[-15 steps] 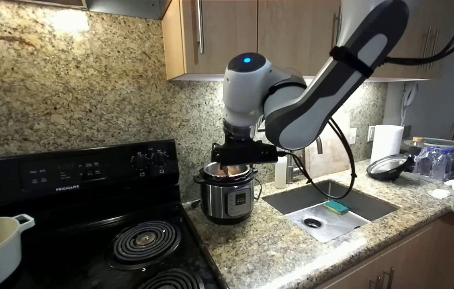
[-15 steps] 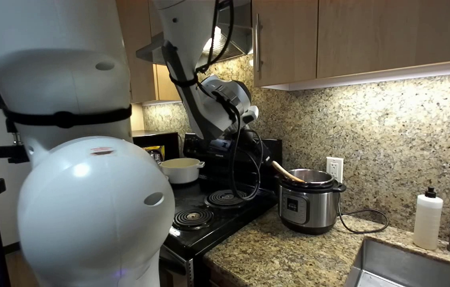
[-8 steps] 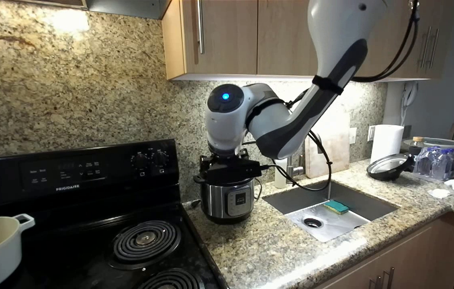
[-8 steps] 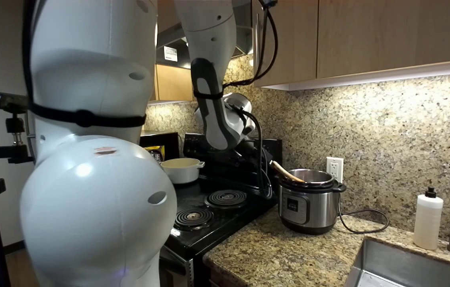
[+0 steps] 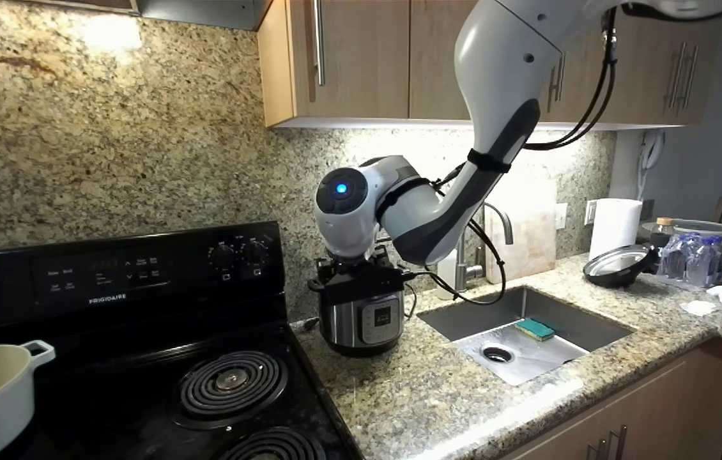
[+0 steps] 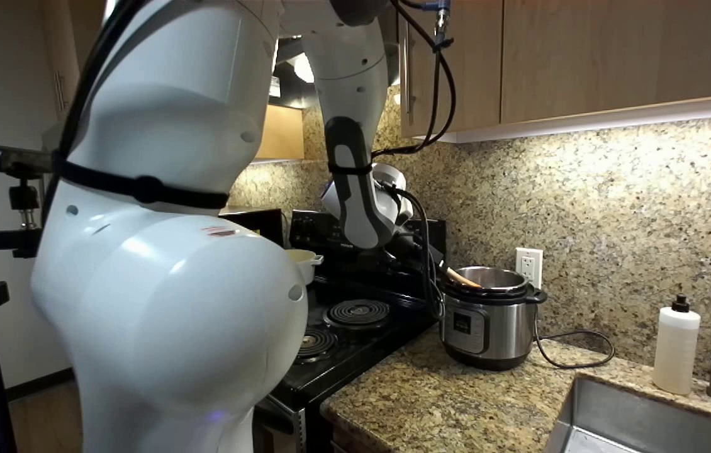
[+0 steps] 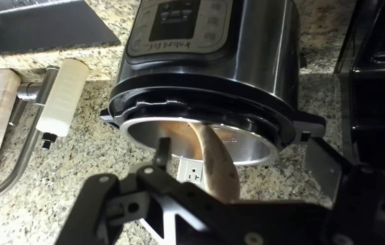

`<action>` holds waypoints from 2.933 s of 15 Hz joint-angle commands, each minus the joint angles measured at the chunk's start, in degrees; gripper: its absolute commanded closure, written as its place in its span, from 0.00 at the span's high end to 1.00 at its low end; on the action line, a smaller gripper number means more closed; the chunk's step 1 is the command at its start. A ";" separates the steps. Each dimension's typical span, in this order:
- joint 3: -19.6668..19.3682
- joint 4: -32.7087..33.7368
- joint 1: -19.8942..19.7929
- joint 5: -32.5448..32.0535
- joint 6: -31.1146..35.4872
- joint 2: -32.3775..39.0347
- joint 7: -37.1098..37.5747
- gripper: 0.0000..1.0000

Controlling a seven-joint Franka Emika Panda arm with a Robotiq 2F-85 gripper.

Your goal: Remove the wooden spoon from the cooker and put it on the counter

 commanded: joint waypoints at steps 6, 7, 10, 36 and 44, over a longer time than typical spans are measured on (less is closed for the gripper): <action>-3.75 1.62 3.45 0.55 0.44 1.15 0.08 1.00; -4.00 2.04 3.66 0.45 0.52 1.49 0.10 1.00; -4.49 3.61 4.16 0.70 0.09 2.56 0.05 1.00; -4.93 4.53 5.78 13.38 -3.25 0.03 -12.06 0.10; -2.01 4.92 12.73 23.04 -15.12 -4.05 -15.08 0.10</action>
